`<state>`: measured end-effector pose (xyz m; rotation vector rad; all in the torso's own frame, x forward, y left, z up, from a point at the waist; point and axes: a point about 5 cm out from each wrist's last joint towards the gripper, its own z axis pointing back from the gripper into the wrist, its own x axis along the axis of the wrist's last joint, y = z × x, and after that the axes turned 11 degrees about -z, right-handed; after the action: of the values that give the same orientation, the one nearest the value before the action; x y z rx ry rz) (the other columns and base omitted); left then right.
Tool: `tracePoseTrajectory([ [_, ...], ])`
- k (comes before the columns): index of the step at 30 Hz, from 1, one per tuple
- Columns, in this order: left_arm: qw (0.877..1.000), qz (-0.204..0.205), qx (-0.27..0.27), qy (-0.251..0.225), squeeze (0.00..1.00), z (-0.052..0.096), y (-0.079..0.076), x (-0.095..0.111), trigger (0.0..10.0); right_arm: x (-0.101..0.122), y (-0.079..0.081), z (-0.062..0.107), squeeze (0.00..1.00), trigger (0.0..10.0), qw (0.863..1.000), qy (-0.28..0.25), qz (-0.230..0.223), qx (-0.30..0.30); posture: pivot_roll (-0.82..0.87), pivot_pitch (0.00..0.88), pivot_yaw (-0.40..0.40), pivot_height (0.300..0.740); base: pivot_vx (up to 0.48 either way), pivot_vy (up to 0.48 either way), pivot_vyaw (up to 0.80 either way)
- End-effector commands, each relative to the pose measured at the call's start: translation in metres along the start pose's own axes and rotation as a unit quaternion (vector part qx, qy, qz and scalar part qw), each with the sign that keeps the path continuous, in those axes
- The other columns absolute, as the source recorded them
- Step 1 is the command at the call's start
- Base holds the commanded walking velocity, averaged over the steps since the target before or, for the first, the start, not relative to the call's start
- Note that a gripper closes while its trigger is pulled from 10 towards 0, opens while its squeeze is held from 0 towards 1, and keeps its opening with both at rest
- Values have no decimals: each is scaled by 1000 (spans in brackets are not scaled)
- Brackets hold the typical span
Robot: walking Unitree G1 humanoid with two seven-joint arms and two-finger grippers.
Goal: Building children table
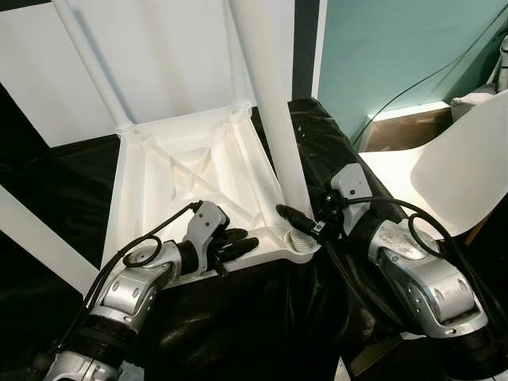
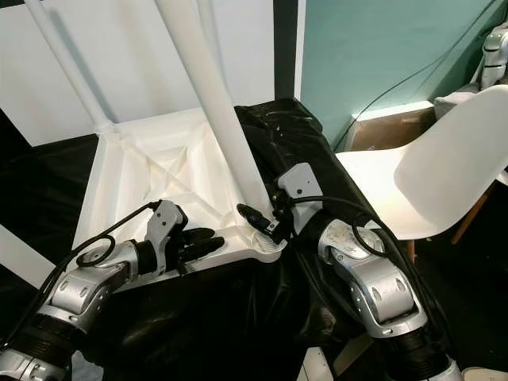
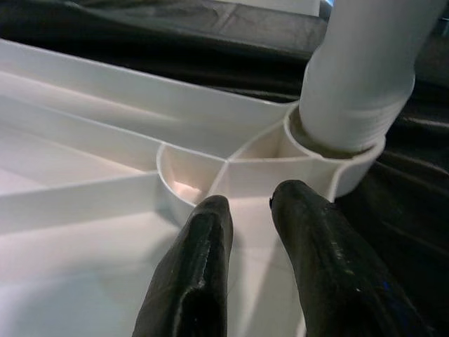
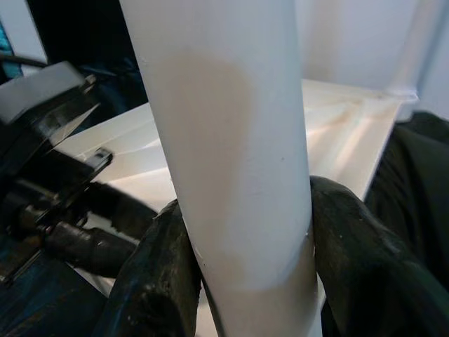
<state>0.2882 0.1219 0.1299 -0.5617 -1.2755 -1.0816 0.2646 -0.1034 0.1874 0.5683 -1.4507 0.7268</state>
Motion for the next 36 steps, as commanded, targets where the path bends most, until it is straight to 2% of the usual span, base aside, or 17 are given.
tracePoseTrajectory([
  [1,997,-7,-78,-12,0,3,-7,3,10000,-25,8,-1,0,10000,999,40,-9,26,-75,0,77,740,0,0,0],
  [5,997,-6,-75,-10,0,5,-6,3,10000,-31,11,-2,0,10000,999,37,0,38,-70,0,77,740,0,0,0],
  [10,996,-2,-89,-3,0,9,-11,-1,10000,-42,15,-15,0,10000,998,32,-10,59,-69,0,79,740,0,0,0],
  [12,996,-3,-90,-1,0,9,-11,-1,10000,-43,16,-15,0,10000,997,33,-10,63,-58,0,78,740,0,0,0],
  [17,996,-4,-86,1,0,10,-11,-1,10000,-46,14,-3,0,10000,997,34,-24,61,-52,0,78,740,0,0,0],
  [19,996,-4,-84,4,0,12,-11,-2,10000,-49,12,7,0,10000,997,26,-59,48,-52,0,83,740,0,0,0],
  [20,996,-4,-84,4,0,12,-11,-2,10000,-49,12,7,0,10000,997,26,-59,48,-52,0,83,740,0,0,0],
  [23,996,-5,-85,6,0,12,-11,-3,10000,-53,11,16,0,10000,994,15,-101,30,-68,0,93,740,0,0,0],
  [28,996,-10,-88,6,0,8,-9,0,10000,-53,8,20,0,10000,990,14,-142,18,-78,0,101,740,0,0,0],
  [33,995,-12,-95,7,0,6,-9,0,10000,-55,9,18,0,10000,983,49,-176,21,-80,0,104,740,0,0,0],
  [36,995,-13,-98,9,0,7,-8,0,10000,-56,5,13,0,10000,972,87,-217,-1,-77,0,102,740,0,0,0],
])
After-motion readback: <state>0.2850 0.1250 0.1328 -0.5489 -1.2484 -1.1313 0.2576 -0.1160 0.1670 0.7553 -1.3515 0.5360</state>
